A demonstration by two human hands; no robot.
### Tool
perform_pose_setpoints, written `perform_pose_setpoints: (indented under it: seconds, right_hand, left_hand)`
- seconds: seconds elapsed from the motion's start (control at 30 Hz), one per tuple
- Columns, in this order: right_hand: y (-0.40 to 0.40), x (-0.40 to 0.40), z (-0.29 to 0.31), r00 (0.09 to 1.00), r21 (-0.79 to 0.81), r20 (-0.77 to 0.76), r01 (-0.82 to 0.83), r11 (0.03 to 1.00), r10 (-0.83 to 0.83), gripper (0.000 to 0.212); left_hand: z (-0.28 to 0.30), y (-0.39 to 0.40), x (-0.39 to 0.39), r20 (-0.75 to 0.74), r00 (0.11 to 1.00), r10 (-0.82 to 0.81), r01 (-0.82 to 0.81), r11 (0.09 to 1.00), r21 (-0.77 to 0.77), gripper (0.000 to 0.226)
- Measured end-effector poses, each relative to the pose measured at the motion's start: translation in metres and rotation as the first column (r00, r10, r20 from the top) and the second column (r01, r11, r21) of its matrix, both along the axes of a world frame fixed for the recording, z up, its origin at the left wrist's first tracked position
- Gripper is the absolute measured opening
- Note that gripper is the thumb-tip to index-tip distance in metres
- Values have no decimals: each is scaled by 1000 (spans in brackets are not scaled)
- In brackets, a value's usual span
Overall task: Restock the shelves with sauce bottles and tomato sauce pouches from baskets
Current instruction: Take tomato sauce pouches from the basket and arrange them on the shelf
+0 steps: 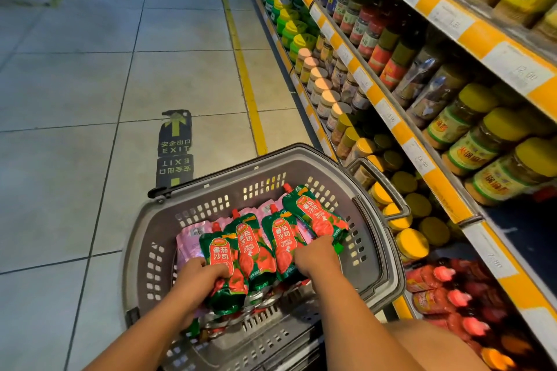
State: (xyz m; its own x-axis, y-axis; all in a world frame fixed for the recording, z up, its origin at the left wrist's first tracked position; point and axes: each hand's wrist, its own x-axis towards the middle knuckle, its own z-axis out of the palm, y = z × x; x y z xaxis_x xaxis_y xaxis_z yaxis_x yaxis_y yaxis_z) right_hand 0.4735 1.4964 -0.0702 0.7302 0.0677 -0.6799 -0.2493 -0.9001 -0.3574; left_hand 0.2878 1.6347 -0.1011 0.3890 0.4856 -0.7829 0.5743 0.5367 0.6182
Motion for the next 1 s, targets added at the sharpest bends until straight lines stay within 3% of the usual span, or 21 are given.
perform_pose_setpoints:
  seconds: [0.1, 0.23, 0.37, 0.6, 0.73, 0.87, 1.0]
  right_hand:
    - [1, -1, -3, 999, 78, -9, 39, 996, -38, 89]
    - [2, -2, -1, 986, 176, -117, 140, 974, -121, 102]
    - [-6, -4, 17, 981, 288, -156, 156, 945, -114, 30]
    - [-24, -13, 40, 995, 426, -72, 92, 900, -68, 39]
    - [-41, -15, 56, 989, 499, -59, 147, 854, -136, 23]
    - [-59, -21, 71, 938, 607, -142, 335, 721, -316, 15]
    - [-78, -24, 96, 863, 727, -256, 469, 502, -435, 27]
  left_hand:
    - [-2, 2, -3, 32, 999, 17, -16, 1000, -16, 61]
    - [4, 1, -4, 42, 999, 21, -21, 1000, -1, 59]
    - [16, -1, -4, 64, 997, 48, -48, 999, -10, 35]
    - [35, -2, -14, 134, 984, 117, -119, 993, 0, 22]
    - [50, -5, -13, 220, 970, 106, -110, 994, 8, 30]
    - [72, -17, -1, 311, 950, 37, -45, 999, 17, 32]
    - [96, -38, 13, 416, 909, -19, 4, 999, 35, 24]
